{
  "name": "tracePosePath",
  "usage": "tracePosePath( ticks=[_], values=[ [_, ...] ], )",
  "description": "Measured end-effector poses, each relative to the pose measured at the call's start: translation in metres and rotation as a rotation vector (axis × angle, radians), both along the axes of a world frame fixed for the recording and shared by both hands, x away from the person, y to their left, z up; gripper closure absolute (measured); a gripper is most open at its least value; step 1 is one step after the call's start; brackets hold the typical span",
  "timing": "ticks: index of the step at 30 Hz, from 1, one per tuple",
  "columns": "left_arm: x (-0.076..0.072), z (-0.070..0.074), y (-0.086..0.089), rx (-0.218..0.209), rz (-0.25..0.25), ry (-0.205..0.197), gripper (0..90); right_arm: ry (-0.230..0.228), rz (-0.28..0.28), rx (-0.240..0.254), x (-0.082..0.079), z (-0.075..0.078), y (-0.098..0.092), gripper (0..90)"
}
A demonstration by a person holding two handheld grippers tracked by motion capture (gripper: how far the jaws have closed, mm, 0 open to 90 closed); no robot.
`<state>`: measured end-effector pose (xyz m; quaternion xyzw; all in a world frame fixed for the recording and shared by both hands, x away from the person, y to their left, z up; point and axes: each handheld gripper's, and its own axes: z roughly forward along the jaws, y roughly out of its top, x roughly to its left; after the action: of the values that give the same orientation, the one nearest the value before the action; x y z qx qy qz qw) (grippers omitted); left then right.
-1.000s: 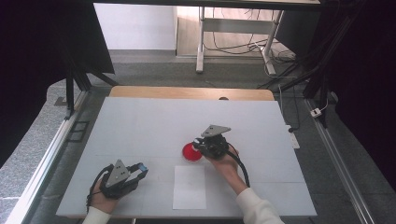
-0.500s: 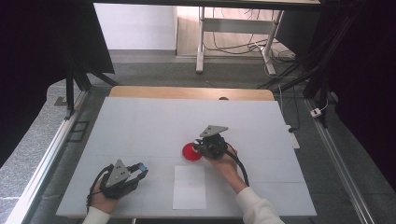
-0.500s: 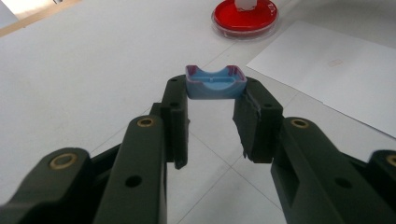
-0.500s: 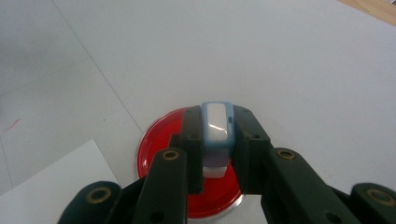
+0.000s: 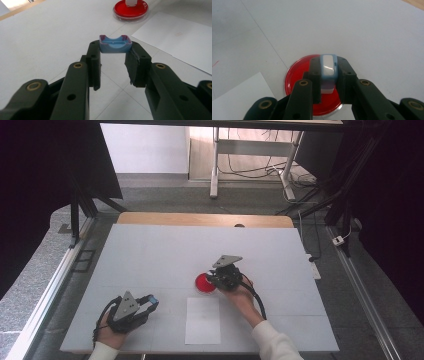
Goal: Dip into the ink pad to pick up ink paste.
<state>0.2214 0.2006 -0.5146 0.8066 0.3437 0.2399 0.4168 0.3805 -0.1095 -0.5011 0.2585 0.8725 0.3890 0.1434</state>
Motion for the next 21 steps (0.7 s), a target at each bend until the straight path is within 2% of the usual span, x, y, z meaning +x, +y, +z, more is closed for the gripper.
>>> tracePosePath(
  ticks=[8, 15, 21],
  values=[
    [0.0, 0.0, 0.0, 0.0, 0.001, 0.001, 65.7, -0.007, -0.001, 0.004, -0.001, 0.0, 0.0, 75.2],
    [0.0, 0.0, 0.0, -0.003, -0.001, 0.001, 65.7, -0.006, -0.022, 0.042, -0.002, 0.003, -0.003, 75.1],
    [0.0, 0.0, 0.0, -0.003, 0.0, -0.001, 65.7, -0.034, -0.021, 0.085, -0.005, 0.011, -0.006, 75.1]
  ],
)
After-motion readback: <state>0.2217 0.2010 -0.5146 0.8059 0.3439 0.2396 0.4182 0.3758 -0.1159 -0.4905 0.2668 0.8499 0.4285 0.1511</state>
